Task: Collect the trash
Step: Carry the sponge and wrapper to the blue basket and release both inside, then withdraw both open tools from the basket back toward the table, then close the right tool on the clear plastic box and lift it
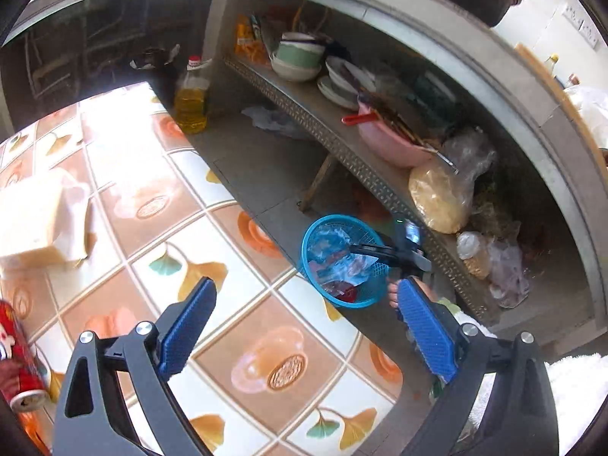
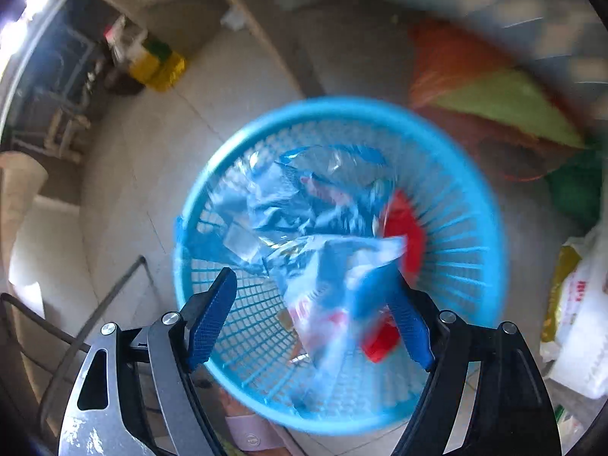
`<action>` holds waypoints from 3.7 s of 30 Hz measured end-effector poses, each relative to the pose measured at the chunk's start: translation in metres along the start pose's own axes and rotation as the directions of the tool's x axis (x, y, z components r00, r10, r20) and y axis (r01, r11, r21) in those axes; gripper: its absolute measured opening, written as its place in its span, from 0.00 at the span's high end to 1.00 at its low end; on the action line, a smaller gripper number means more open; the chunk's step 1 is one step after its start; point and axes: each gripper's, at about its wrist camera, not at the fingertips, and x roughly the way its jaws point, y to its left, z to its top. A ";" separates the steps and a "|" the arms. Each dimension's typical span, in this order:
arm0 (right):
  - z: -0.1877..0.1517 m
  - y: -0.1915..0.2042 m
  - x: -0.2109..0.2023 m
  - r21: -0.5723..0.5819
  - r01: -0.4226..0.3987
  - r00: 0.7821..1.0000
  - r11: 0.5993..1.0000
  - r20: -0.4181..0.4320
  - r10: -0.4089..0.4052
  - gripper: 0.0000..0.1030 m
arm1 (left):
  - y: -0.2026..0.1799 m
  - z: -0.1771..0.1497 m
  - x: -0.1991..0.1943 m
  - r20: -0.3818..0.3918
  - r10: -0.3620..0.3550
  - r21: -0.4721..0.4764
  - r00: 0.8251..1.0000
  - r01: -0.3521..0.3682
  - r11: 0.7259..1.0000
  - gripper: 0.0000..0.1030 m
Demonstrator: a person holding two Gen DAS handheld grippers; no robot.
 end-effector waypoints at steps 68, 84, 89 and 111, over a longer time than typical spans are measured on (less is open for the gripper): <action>-0.208 0.332 -0.204 -0.618 -0.376 0.888 0.691 -0.028 0.458 0.24 | 0.145 -0.186 -0.180 0.336 0.323 -0.449 0.885 -0.151 0.881 0.07; -0.151 0.472 -0.208 -0.908 -0.272 0.878 0.318 -0.098 0.469 0.08 | 0.200 -0.097 -0.109 0.134 0.497 -0.478 0.857 -0.383 0.790 0.10; -0.146 0.549 -0.170 -0.964 -0.212 0.923 0.157 -0.145 0.356 0.08 | 0.207 -0.101 -0.102 0.114 0.496 -0.492 0.861 -0.385 0.781 0.11; -0.178 0.615 -0.103 -0.979 -0.180 0.977 -0.095 -0.189 0.102 0.19 | 0.215 -0.099 -0.094 0.112 0.458 -0.531 0.882 -0.336 0.777 0.23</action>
